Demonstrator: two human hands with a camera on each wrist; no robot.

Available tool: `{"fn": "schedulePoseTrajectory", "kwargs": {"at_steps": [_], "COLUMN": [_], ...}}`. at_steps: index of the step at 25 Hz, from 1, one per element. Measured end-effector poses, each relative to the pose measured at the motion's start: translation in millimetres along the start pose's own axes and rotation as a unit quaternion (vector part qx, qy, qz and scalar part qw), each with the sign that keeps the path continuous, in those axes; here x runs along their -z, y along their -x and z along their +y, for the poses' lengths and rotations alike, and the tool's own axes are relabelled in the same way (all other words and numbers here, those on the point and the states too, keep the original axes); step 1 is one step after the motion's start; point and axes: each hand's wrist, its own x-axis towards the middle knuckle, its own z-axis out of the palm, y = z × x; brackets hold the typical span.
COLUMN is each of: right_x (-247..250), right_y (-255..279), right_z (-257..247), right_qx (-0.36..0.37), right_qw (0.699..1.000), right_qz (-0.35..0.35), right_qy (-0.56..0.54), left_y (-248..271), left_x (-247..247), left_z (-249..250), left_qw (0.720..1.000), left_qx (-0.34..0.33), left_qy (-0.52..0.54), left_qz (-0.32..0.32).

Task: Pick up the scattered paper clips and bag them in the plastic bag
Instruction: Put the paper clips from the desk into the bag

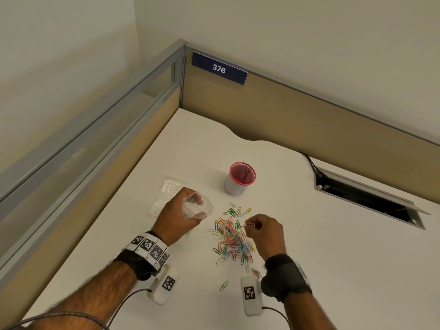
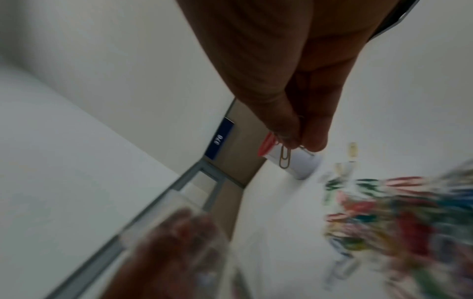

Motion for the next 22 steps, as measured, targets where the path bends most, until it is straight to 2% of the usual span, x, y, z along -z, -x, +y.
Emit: {"fn": "schedulePoseTrajectory", "kwargs": {"at_steps": [5,10,13,17,20,22], "right_x": [16,-2,-1,18,10,-7], "right_y": [16,23,25,6,-34,-59], "right_z": [-73,-115,-119,-99,-53,-23], "right_qx": [0.104,0.176,0.172,0.128,0.065,0.023], "right_qw": [0.990,0.983,0.983,0.984,0.998,0.995], "right_qz": [-0.020,-0.051,-0.056,0.013,0.023,-0.011], "right_qy": [-0.092,-0.017,-0.041,-0.122,-0.008,0.097], "left_y": [-1,1,1,2,3,4], "left_x": [-8,-11,-10,-2,7,11], "left_z": [2,13,14,9,7,5], "left_qw": [1.000,1.000,1.000,0.999,0.999,0.999], "left_qx": [-0.008,-0.014,-0.023,-0.027,-0.022,-0.021], "left_qy": [-0.014,-0.019,-0.015,-0.026,-0.017,-0.015], "left_qz": [-0.006,-0.020,-0.015,0.009,0.019,0.024]}}
